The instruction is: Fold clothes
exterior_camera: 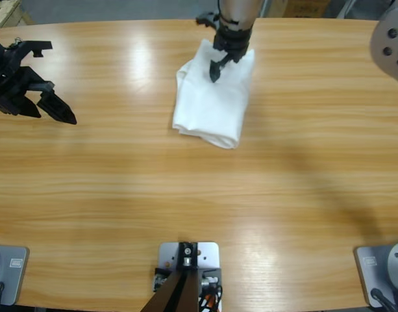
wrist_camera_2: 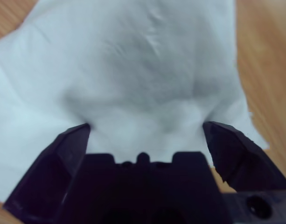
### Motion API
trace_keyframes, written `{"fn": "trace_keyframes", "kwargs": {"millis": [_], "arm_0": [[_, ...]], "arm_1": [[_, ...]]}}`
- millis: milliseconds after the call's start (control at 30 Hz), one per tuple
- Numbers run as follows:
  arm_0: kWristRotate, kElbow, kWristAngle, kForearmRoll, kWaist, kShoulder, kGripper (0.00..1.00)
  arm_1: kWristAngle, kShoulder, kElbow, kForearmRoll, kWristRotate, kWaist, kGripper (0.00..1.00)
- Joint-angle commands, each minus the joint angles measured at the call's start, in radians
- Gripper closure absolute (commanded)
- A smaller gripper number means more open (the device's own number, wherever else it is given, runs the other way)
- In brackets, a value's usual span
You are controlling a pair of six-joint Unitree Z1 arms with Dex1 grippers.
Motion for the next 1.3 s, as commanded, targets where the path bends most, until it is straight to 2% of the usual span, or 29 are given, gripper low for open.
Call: {"fn": "trace_keyframes", "kwargs": {"millis": [33,233,367,433,500,600,700,767,833,967,1100,1167,1300], "arm_0": [[0.016,0.018,-0.020,-0.012,-0.019,0.066,0.009],[0.015,0.018,-0.020,-0.013,-0.023,0.066,0.009],[0.012,0.012,-0.016,-0.017,-0.035,0.042,0.011],[0.010,0.007,-0.013,-0.038,-0.056,0.005,0.013],[0.010,0.003,-0.009,-0.071,-0.094,-0.036,0.013],[0.023,-0.045,-0.009,-0.113,-0.193,-0.050,0.013],[0.077,-0.179,0.009,-0.117,-0.327,0.021,0.013],[0.114,-0.278,0.110,-0.116,-0.407,0.081,0.013],[0.127,-0.385,0.229,-0.116,-0.450,0.145,0.013],[0.103,-0.689,0.285,-0.108,-0.440,0.334,0.009],[0.090,-1.017,0.225,-0.015,-0.418,0.553,0.008],[0.090,-1.121,0.167,0.013,-0.404,0.641,0.009],[0.089,-1.274,0.149,0.063,-0.389,0.771,0.008]], "arm_1": [[0.064,0.135,-0.207,0.100,-0.004,-0.011,0.018],[0.035,0.091,-0.200,0.102,-0.001,-0.009,0.018],[-0.073,-0.081,-0.156,0.104,0.018,-0.005,0.018],[-0.093,-0.202,-0.099,0.104,0.046,-0.005,0.018],[-0.085,-0.316,-0.030,0.104,0.103,-0.016,0.018],[-0.010,-0.453,0.101,0.103,0.168,-0.035,0.017],[0.108,-0.553,0.233,0.099,0.212,-0.053,0.018],[0.163,-0.614,0.315,0.096,0.228,-0.055,0.018],[0.222,-0.663,0.373,0.092,0.249,-0.050,0.018],[0.280,-0.759,0.434,0.093,0.289,-0.015,0.018],[0.302,-0.852,0.506,0.093,0.326,0.015,0.018],[0.307,-0.891,0.548,0.093,0.342,0.031,0.018],[0.316,-0.949,0.614,0.093,0.350,0.037,0.018]]}}
